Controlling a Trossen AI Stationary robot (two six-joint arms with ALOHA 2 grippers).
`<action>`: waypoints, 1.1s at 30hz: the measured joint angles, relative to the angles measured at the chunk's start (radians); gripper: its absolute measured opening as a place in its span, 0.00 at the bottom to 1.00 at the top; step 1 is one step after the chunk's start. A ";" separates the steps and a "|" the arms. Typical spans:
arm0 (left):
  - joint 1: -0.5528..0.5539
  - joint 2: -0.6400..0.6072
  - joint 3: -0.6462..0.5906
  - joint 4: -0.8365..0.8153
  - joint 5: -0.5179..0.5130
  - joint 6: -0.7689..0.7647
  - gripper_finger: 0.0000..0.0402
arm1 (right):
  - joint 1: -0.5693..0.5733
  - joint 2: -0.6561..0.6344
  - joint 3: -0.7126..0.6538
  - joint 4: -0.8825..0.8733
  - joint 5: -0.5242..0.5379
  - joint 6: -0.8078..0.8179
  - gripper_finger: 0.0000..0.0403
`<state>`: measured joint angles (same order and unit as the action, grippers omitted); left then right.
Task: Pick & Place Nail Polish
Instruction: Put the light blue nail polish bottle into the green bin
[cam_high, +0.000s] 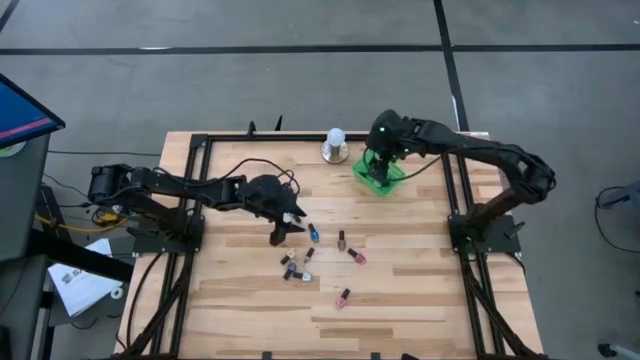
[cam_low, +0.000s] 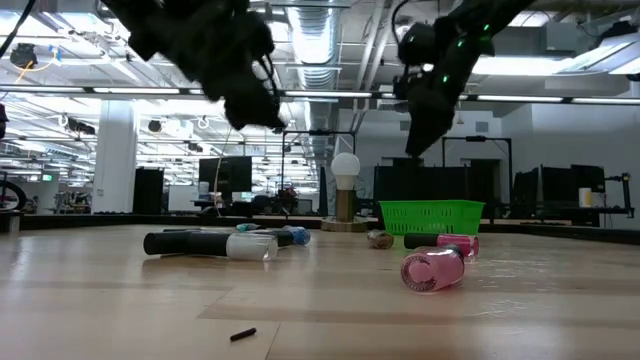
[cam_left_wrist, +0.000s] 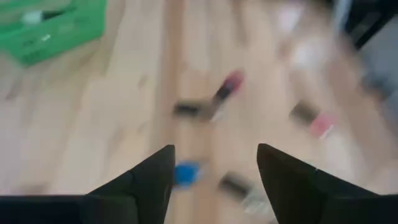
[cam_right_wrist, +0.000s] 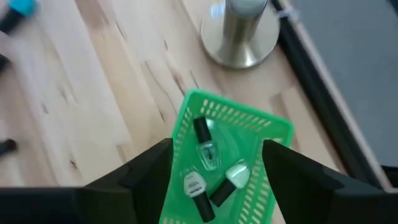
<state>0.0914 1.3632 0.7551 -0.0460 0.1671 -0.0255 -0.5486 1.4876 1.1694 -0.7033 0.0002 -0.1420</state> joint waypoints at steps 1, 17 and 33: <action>0.000 0.000 0.000 -0.019 -0.025 0.054 0.57 | 0.005 -0.019 0.000 -0.001 0.000 0.007 0.60; 0.170 0.206 0.000 -0.015 0.077 0.314 0.58 | 0.121 -0.127 0.000 -0.016 -0.002 0.068 0.56; 0.175 0.382 0.005 -0.007 0.038 0.418 0.53 | 0.179 -0.126 0.000 -0.032 -0.003 0.134 0.56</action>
<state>0.2665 1.7454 0.7597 -0.0534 0.2049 0.3927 -0.3696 1.3621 1.1694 -0.7353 -0.0025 -0.0083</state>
